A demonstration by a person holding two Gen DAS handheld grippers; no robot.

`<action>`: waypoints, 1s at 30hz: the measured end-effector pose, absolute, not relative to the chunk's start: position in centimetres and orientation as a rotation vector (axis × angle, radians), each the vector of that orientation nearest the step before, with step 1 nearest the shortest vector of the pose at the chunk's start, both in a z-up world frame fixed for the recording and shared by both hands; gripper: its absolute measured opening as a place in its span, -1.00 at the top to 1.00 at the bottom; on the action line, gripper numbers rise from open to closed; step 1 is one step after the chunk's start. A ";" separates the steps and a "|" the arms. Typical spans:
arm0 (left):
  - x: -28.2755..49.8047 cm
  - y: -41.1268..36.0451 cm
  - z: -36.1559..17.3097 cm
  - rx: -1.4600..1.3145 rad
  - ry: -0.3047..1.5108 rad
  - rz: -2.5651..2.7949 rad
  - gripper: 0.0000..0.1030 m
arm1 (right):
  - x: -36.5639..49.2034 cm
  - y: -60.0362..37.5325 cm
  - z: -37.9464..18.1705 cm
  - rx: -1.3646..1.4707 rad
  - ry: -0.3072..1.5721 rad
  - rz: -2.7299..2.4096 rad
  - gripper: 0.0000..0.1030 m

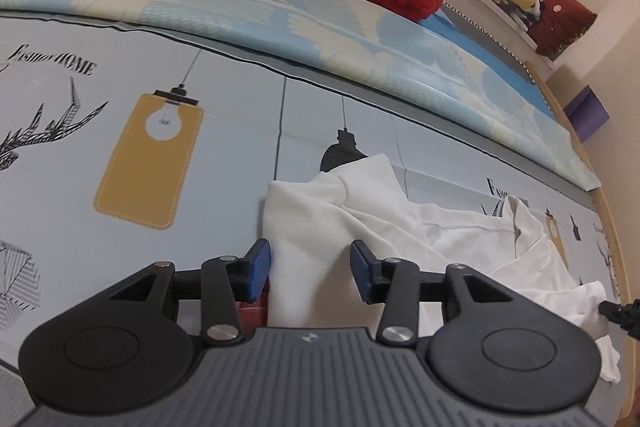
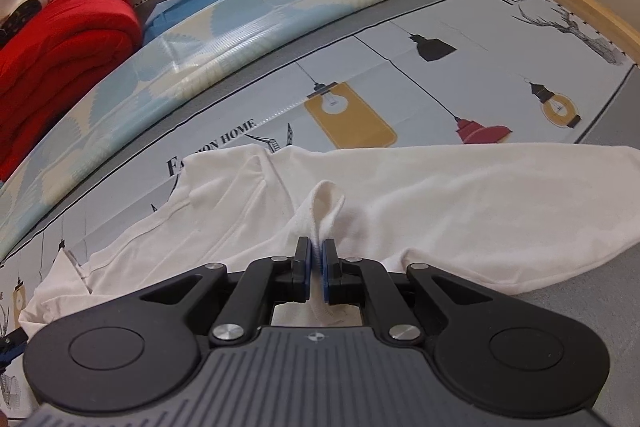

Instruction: Fold small clothes

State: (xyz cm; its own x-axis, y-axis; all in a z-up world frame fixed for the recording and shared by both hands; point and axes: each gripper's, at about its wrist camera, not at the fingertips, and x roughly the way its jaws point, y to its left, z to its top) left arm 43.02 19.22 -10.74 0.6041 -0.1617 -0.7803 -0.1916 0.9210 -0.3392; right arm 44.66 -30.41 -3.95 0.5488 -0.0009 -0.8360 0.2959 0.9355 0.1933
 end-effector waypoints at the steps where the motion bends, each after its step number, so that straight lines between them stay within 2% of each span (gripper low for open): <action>1: 43.2 19.0 -10.9 -0.403 0.929 0.021 0.08 | 44.7 -30.4 -3.9 0.331 0.977 -0.177 0.90; 3: 43.4 18.9 -11.2 -0.394 0.930 0.034 0.11 | 44.8 -30.4 -3.9 0.329 0.975 -0.176 0.90; 5: 43.4 19.2 -11.3 -0.397 0.927 0.044 0.44 | 44.9 -30.4 -3.9 0.328 0.975 -0.174 0.90; 6: 43.4 19.4 -11.2 -0.393 0.927 0.047 0.82 | 44.9 -30.3 -4.0 0.328 0.974 -0.171 0.90; 7: 43.4 19.6 -11.2 -0.381 0.927 0.054 0.94 | 44.9 -30.3 -4.0 0.328 0.973 -0.168 0.90; 15: 42.2 22.4 -9.8 -0.349 0.867 0.183 0.95 | 44.8 -30.6 -2.4 0.351 0.857 -0.166 0.90; 18: 42.2 22.9 -9.7 -0.342 0.901 0.211 0.94 | 45.7 -31.9 -4.6 0.345 0.910 -0.230 0.90; 20: 42.0 23.4 -8.9 -0.341 0.919 0.239 0.84 | 46.6 -32.7 -6.5 0.360 0.978 -0.235 0.88; 24: 40.5 23.1 -6.4 -0.362 0.889 0.150 0.79 | 46.6 -33.7 -6.6 0.359 0.966 -0.275 0.88; 27: 39.7 21.1 -6.7 -0.348 0.970 -0.039 0.79 | 46.2 -33.7 -5.2 0.377 0.914 -0.231 0.85; 30: 38.7 18.6 -10.0 -0.198 1.149 -0.160 0.79 | 46.2 -33.4 -4.9 0.417 0.918 -0.137 0.67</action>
State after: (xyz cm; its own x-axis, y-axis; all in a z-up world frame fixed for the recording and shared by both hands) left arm 38.70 18.65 -10.02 0.4015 -0.2270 -0.8873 0.0242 0.9711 -0.2375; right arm 46.20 -33.37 -4.94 0.6050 0.0612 -0.7938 0.2900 0.9116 0.2913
